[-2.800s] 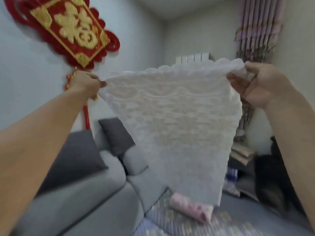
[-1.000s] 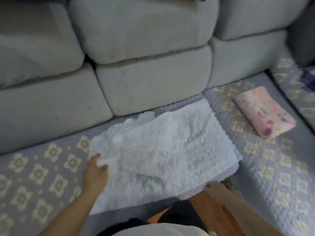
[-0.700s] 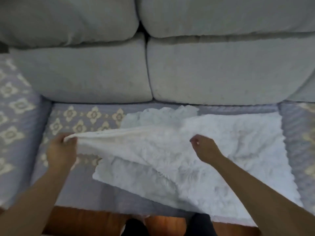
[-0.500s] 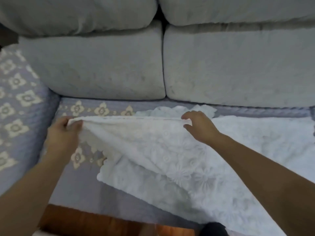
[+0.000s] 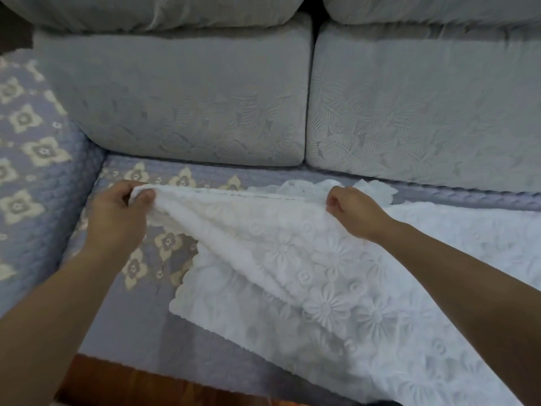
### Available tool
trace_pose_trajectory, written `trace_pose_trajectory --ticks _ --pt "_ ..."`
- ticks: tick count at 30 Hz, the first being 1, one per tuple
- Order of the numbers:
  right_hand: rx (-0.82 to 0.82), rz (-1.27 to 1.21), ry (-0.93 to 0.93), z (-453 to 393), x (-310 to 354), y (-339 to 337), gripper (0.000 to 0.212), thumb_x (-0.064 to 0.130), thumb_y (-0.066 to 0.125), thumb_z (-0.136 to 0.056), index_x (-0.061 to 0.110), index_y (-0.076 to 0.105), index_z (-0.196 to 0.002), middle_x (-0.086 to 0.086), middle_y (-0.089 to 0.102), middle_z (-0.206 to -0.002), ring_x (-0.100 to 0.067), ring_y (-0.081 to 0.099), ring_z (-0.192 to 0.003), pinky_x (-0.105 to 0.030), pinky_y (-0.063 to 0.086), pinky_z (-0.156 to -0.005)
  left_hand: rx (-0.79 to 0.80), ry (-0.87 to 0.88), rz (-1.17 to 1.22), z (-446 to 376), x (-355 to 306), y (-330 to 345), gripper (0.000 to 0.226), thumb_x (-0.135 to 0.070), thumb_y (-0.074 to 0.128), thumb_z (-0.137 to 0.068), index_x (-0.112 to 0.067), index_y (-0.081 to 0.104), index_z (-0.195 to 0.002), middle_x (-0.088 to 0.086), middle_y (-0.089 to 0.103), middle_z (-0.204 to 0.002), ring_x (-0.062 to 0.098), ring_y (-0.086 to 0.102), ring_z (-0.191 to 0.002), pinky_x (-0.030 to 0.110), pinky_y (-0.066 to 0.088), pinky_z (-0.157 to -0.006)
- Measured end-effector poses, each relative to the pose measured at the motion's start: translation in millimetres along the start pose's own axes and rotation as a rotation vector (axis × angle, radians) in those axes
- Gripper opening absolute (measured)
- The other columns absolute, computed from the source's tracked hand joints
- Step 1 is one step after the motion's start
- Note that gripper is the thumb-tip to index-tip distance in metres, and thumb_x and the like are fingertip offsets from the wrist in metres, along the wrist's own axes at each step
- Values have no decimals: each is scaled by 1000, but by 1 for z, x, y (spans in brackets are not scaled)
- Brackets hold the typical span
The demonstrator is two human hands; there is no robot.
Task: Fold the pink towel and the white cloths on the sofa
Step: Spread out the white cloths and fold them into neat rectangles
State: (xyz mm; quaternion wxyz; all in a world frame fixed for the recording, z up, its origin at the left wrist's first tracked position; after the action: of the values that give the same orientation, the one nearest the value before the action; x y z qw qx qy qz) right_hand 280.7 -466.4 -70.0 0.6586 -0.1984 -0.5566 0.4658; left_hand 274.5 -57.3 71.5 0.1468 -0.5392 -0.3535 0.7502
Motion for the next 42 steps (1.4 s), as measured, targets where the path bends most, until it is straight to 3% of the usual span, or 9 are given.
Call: trace_pose_trajectory --ticks 2,5,8,13,18,24,29,35,42 --pt "-1 24 15 2 -5 -1 11 23 49 -105 14 49 -97 1 57 -75 -20 53 -67 -36 40 -59 -2 5 -18 -1 0 0 8 -17 59 -101 -16 66 -99 -5 65 -80 10 58 -70 26 45 -60" --pt "-34 20 37 0 -12 -2 6 20 50 -103 15 48 -100 0 61 -79 -25 57 -72 -39 44 -64 5 30 -36 -7 -1 2 8 -19 59 -100 -18 67 -98 -4 66 -81 16 59 -71 29 44 -62" --pt "-89 -136 90 -11 -22 -7 13 9 66 -93 14 61 -104 5 59 -95 -15 54 -86 -30 40 -73 6 44 -33 -18 -3 5 8 -22 61 -99 -19 68 -97 -2 65 -77 19 56 -66 32 42 -64" --pt "-46 -51 128 -29 -32 1 13 11 72 -86 17 61 -85 6 56 -78 -18 54 -76 -21 32 -57 12 83 46 -33 -22 15 22 -20 63 -98 -32 65 -80 -4 63 -74 13 53 -61 25 41 -59" --pt "-75 -73 95 -37 -42 2 19 3 69 -83 18 58 -80 5 56 -81 -19 55 -78 -20 33 -60 -17 40 97 -43 -21 16 23 -24 66 -96 -30 67 -73 1 60 -69 17 48 -56 26 40 -57" --pt "-78 54 -140 -17 -14 2 24 1 62 -87 15 72 -105 1 63 -92 -21 60 -83 -34 47 -71 -34 11 63 -49 -16 16 7 -22 64 -97 -19 69 -92 -2 60 -72 13 47 -56 23 37 -56" --pt "-159 193 -400 15 6 3 17 21 58 -95 16 73 -101 2 61 -90 -22 63 -79 -38 52 -53 -33 -15 31 -54 -3 14 20 -22 65 -97 -10 71 -111 8 68 -90 15 57 -70 25 42 -65" --pt "-166 243 -558 26 21 10 26 25 49 -99 15 73 -101 2 63 -80 -21 62 -73 -35 51 -55 -36 -10 58 -52 -6 16 9 -22 64 -97 -19 70 -104 -2 67 -82 15 58 -70 25 43 -65" --pt "-83 143 -232 -4 -16 12 20 21 56 -101 14 69 -114 -3 72 -108 -24 66 -102 -43 56 -82 -23 15 44 -50 -8 16 10 -25 65 -96 -28 68 -87 -2 65 -76 14 52 -60 26 40 -60"
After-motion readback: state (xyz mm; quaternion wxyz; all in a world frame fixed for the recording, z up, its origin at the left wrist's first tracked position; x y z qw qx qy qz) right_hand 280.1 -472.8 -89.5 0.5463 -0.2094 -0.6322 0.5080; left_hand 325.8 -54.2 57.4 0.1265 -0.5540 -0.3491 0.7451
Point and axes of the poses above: each hand's wrist, its own z-axis away from the middle knuckle, its own y-axis out of the palm, x = y × z, the point moved 10 cm from there along -z, towards the middle knuckle
